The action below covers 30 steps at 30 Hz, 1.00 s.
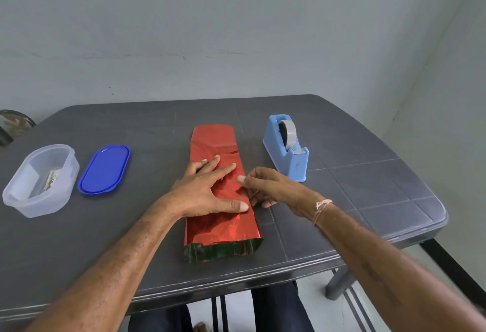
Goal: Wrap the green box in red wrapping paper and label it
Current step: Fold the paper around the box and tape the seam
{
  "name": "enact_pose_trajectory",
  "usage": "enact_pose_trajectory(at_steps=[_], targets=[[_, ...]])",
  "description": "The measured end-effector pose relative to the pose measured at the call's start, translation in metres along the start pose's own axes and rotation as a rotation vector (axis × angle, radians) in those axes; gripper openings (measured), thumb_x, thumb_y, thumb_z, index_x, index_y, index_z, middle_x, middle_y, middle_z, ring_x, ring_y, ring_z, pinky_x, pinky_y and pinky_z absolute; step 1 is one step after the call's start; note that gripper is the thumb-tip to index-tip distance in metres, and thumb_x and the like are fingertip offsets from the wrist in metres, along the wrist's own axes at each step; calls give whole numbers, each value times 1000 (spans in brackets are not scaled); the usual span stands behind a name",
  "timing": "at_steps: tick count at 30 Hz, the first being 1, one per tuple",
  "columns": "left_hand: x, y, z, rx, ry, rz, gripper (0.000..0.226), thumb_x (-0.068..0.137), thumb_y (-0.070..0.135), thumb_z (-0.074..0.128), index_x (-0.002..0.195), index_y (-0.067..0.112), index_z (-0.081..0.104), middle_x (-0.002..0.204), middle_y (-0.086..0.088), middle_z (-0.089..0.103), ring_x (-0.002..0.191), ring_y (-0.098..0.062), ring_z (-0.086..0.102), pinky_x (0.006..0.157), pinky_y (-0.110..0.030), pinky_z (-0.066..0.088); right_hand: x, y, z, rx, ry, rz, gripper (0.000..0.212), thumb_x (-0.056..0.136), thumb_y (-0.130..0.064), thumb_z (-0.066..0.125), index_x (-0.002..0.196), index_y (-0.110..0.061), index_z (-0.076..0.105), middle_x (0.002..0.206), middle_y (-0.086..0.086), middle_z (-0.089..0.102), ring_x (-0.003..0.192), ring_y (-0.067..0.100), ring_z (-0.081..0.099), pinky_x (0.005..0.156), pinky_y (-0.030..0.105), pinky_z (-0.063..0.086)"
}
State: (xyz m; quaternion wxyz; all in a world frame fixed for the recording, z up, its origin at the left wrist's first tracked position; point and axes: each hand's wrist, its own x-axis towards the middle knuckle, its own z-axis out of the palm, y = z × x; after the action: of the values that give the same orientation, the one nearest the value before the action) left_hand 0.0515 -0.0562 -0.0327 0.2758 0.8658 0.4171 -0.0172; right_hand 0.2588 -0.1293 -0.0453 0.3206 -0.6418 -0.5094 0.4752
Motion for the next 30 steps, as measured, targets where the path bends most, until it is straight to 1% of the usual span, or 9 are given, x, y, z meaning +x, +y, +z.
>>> enact_pose_trajectory(at_steps=[4, 7, 11, 16, 20, 22, 25, 27, 30], targets=[[1, -1, 0, 4, 3, 0, 126, 43, 100, 55, 154, 62, 11, 168, 25, -12, 152, -3, -16, 123, -62, 14, -1, 2, 3, -30, 42, -13, 45, 90, -56, 70, 109, -16, 58, 88, -6, 73, 81, 9, 70, 80, 33, 54], [2, -1, -2, 42, 9, -2, 121, 50, 98, 56, 155, 60, 10, 168, 24, -11, 153, -6, -14, 123, -63, 13, 1, 5, 5, 115, 100, -22, 55, 86, -62, 71, 113, -16, 59, 94, -3, 75, 82, 10, 71, 82, 36, 58], [3, 1, -13, 56, -28, 5, 111, 58, 103, 42, 156, 59, 12, 169, 24, -1, 154, -9, -8, 119, -65, 6, 4, 9, 9, 139, 132, -34, 48, 87, -47, 78, 116, -15, 59, 97, 0, 73, 82, 10, 70, 74, 33, 56], [21, 4, -26, 225, 171, 2, 67, 94, 75, 38, 156, 53, 26, 162, 18, 30, 148, -19, 23, 114, -61, 26, 2, 6, 10, 163, 124, -8, 50, 85, -45, 80, 117, -12, 60, 91, -4, 72, 80, 8, 69, 72, 31, 56], [35, 9, -28, 314, 192, -2, 69, 90, 73, 54, 152, 48, 39, 147, 18, 41, 136, -17, 33, 107, -52, 34, -2, 4, 7, 200, 149, -44, 44, 89, -39, 78, 116, -8, 62, 96, 3, 73, 81, 12, 70, 72, 32, 57], [38, 9, -28, 312, 195, 0, 72, 86, 75, 57, 151, 49, 41, 144, 18, 42, 133, -16, 35, 104, -49, 35, -6, -2, -2, 183, 270, -146, 33, 93, -35, 76, 112, -10, 65, 100, 6, 72, 81, 13, 70, 68, 28, 56], [39, 6, -28, 302, 195, 0, 74, 84, 77, 58, 151, 49, 40, 144, 17, 42, 134, -17, 36, 105, -49, 36, -5, -8, -29, -103, 722, -215, 22, 91, -36, 75, 107, -22, 71, 103, -7, 67, 87, 15, 67, 72, 24, 52], [39, 6, -26, 302, 200, 6, 75, 84, 77, 58, 151, 48, 40, 144, 16, 41, 134, -17, 35, 105, -50, 37, -1, -6, -54, -293, 967, -169, 28, 91, -37, 71, 114, -21, 71, 118, -3, 62, 100, 18, 63, 82, 30, 51], [39, 5, -26, 286, 204, 5, 76, 84, 77, 58, 151, 48, 40, 144, 16, 41, 134, -17, 35, 105, -49, 39, 9, -2, -88, -286, 878, 54, 39, 94, -38, 66, 111, -3, 72, 120, 15, 67, 106, 27, 63, 92, 46, 56]])
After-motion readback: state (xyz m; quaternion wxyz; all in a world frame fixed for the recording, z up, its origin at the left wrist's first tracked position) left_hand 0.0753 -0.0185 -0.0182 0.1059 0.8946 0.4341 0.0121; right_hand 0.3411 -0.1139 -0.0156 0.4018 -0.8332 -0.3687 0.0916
